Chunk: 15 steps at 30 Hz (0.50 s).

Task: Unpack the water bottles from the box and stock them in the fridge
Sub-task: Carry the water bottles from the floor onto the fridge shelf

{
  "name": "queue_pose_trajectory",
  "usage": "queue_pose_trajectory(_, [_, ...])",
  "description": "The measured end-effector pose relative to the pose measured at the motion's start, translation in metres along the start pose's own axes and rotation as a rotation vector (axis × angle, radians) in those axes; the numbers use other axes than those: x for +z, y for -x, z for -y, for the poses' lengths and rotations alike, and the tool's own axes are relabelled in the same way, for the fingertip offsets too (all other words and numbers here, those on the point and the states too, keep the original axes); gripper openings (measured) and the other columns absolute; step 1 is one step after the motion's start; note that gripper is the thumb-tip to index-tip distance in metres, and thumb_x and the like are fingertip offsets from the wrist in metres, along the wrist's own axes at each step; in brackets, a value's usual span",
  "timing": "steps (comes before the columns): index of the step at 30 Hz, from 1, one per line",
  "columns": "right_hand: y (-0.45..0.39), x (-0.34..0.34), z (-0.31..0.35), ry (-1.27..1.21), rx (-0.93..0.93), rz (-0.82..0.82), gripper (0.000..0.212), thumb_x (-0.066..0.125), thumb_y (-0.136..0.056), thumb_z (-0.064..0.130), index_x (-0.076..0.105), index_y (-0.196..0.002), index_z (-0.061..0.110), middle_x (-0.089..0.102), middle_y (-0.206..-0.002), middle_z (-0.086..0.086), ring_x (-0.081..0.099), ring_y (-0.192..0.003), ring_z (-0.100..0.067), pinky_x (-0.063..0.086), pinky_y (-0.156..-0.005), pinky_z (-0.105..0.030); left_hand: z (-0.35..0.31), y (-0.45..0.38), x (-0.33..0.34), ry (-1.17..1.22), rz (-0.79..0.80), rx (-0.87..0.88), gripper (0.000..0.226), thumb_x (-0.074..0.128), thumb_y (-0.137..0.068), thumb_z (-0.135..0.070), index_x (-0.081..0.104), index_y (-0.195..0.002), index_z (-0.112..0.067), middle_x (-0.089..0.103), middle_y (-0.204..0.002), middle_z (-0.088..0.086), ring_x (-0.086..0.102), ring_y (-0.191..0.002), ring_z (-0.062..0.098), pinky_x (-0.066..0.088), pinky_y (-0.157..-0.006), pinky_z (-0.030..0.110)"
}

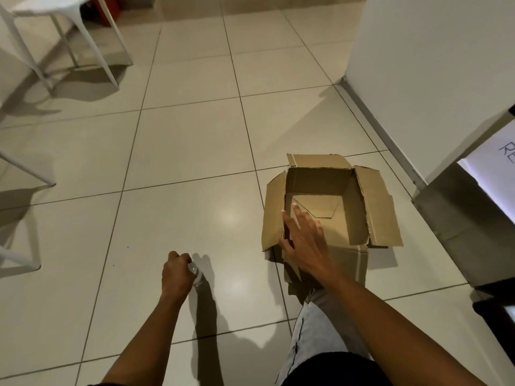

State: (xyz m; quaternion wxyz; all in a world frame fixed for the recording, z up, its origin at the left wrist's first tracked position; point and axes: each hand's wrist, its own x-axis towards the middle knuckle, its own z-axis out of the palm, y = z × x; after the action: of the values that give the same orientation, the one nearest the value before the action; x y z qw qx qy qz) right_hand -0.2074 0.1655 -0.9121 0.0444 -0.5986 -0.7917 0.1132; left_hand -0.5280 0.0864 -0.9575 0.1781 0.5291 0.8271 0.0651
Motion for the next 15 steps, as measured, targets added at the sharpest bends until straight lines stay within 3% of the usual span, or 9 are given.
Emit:
queue_pose_trajectory(10, [0.016,-0.043,-0.019,-0.1,-0.043,-0.187,0.069,0.049,-0.095,0.049,0.024,-0.154,0.025,0.011,-0.163,-0.007,0.022,-0.147,-0.028,0.022,-0.117,-0.05,-0.106,-0.01,-0.048,0.121,-0.097,0.422,0.034,0.06,-0.074,0.016,0.07,-0.101,-0.002,0.067,-0.099,0.015,0.062,-0.09,0.032,0.05,-0.074,0.033])
queue_pose_trajectory(15, [0.027,-0.062,-0.039,-0.125,0.013,-0.192,0.069,0.048,-0.095,0.051,0.017,-0.154,0.032,0.002,-0.164,0.0,0.017,-0.148,-0.024,0.016,-0.118,-0.045,-0.179,-0.005,-0.075,0.139,-0.056,0.666,0.032,0.062,-0.076,0.013,0.068,-0.103,-0.005,0.068,-0.102,0.012,0.062,-0.092,0.028,0.05,-0.077,0.033])
